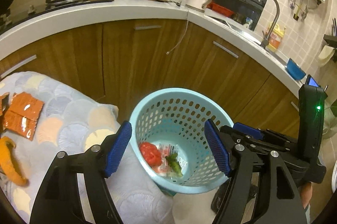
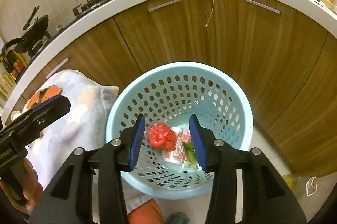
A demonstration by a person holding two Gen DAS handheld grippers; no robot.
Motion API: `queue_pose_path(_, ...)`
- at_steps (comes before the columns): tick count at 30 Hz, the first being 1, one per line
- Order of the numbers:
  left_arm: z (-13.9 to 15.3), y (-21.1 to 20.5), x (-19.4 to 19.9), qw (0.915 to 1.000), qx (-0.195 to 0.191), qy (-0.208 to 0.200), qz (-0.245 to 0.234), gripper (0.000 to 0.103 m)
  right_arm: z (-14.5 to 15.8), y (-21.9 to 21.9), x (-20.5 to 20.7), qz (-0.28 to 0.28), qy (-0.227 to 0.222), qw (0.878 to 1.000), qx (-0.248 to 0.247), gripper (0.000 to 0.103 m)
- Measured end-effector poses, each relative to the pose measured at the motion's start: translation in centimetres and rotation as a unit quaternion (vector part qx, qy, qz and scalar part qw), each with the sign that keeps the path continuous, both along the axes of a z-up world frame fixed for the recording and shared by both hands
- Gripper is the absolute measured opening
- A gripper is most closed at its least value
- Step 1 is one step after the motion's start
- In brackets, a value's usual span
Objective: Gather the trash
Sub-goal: 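Carry the red bag and bok choy over the blue basket and open both tools, then move both tools back over the table toward the red-and-white paper cup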
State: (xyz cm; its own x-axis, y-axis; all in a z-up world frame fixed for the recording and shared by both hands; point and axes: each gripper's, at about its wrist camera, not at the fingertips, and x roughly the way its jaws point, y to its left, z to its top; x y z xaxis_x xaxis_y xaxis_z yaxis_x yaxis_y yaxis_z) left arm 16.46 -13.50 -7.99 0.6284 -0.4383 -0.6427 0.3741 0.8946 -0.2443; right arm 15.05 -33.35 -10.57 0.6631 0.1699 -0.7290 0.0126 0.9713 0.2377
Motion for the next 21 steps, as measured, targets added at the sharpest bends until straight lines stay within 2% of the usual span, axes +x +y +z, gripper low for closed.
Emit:
queue_pose_path(7,2.2,3.5,-2.5,0.9984,0.001,-0.033,0.046,0.071,2.1,2.9,-0.4,0.030,-0.029,0.999,-0.004,0.043)
queue_pose_path(13,5.1,8.9,-5.2,0.9904,0.015,-0.073,0.116,0.077,3.7,7.9,-0.5,0.084,-0.052,0.995,-0.006,0.043)
queue_pose_path(16,6.3,11.9,-6.4,0.9829,0.028,-0.093,0.156,0.078,4.3,11.3,-0.5,0.117,-0.062,0.991,-0.012,0.044)
queue_pose_path(19,7.2,15.0,-7.6,0.9722,0.046,-0.108,0.203,0.080,4.4,14.7,-0.7,0.148,-0.069,0.987,-0.010,0.045)
queue_pose_path(21,7.7,17.2,-8.4,0.9621,0.055,-0.114,0.242,0.082,4.0,17.0,-0.7,0.165,-0.068,0.984,0.005,0.045)
